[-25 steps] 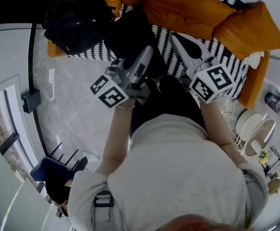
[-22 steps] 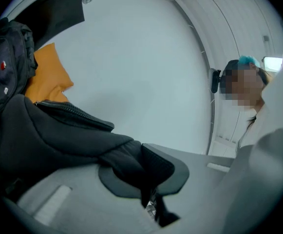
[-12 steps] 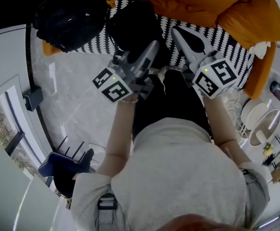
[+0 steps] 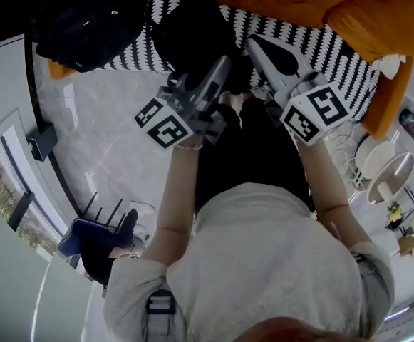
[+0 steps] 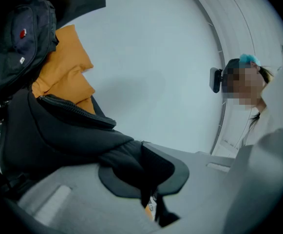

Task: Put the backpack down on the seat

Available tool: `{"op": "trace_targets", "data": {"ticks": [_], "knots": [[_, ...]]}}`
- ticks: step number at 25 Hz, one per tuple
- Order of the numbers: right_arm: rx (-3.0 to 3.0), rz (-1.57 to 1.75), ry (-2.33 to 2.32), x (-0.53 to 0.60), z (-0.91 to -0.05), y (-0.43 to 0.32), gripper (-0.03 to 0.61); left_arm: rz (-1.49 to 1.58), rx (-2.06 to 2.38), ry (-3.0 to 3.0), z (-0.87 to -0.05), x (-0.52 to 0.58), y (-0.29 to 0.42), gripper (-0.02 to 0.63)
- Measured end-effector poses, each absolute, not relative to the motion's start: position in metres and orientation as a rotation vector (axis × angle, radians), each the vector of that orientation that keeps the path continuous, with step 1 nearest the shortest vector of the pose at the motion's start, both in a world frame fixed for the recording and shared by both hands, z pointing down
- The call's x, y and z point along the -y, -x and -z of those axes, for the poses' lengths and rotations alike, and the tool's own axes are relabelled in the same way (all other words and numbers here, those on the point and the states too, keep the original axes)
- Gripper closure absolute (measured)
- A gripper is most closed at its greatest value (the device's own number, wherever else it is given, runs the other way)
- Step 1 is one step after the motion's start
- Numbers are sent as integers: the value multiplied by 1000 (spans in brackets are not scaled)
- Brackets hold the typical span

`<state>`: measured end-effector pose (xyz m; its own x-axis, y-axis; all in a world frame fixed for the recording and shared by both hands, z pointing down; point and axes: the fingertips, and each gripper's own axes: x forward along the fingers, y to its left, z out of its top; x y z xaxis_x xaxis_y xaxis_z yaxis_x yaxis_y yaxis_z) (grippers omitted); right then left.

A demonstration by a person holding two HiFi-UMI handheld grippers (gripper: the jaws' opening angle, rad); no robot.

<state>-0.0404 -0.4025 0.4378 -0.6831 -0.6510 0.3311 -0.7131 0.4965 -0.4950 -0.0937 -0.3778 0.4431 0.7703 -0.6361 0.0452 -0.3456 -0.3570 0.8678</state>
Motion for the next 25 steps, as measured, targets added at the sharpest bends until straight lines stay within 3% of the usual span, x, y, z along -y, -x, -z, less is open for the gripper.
{"op": "trace_targets", "data": {"ticks": [25], "knots": [[2540, -1121, -1173, 433, -554, 41, 575, 414, 865, -2001, -539, 441, 111, 597]]}}
